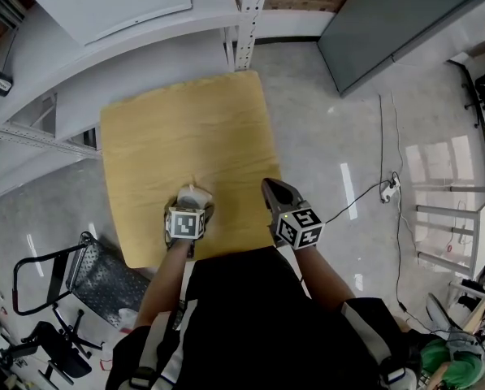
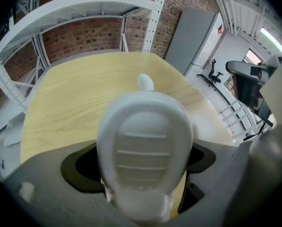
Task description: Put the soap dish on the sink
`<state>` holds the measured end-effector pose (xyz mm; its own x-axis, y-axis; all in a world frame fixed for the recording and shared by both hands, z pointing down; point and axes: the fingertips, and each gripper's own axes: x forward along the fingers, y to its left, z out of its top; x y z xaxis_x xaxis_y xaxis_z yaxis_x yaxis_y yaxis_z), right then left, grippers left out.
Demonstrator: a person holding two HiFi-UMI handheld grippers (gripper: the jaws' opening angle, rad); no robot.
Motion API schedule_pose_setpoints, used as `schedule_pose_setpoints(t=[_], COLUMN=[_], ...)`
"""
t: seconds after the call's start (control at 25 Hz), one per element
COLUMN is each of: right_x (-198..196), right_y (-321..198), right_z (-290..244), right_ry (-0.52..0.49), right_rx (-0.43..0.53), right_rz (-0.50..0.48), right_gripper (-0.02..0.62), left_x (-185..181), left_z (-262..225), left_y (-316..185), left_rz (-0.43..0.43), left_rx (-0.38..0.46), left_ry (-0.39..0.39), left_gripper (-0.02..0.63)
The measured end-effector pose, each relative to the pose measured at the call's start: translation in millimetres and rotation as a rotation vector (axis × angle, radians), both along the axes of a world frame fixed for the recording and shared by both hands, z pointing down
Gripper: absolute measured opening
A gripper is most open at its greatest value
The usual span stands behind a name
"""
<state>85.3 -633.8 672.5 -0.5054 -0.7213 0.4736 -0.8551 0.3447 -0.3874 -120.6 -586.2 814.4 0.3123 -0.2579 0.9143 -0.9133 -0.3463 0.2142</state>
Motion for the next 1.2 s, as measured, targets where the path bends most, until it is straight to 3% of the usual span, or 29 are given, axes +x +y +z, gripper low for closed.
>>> schedule_pose_setpoints(t=[0.52,1.0,1.2], right_x=[5,2,9], right_y=[11,21,26], right_z=[-12,-34,-53], right_ry=[0.009,0.047,0.058], right_rx=[0.015,0.077,0.125], right_rz=[0.019,0.022,0.058], right_gripper=[0.006,0.006,0.006], left_x=[3,1,3], left_z=[10,2,-35], left_y=[-3,-10,-14], left_rz=[0.102,0.13,0.124], left_rx=[0.005,0.062,0.176], left_ry=[-0.126,-0.097,-0.005], left_gripper=[0.492,0.532,0.531])
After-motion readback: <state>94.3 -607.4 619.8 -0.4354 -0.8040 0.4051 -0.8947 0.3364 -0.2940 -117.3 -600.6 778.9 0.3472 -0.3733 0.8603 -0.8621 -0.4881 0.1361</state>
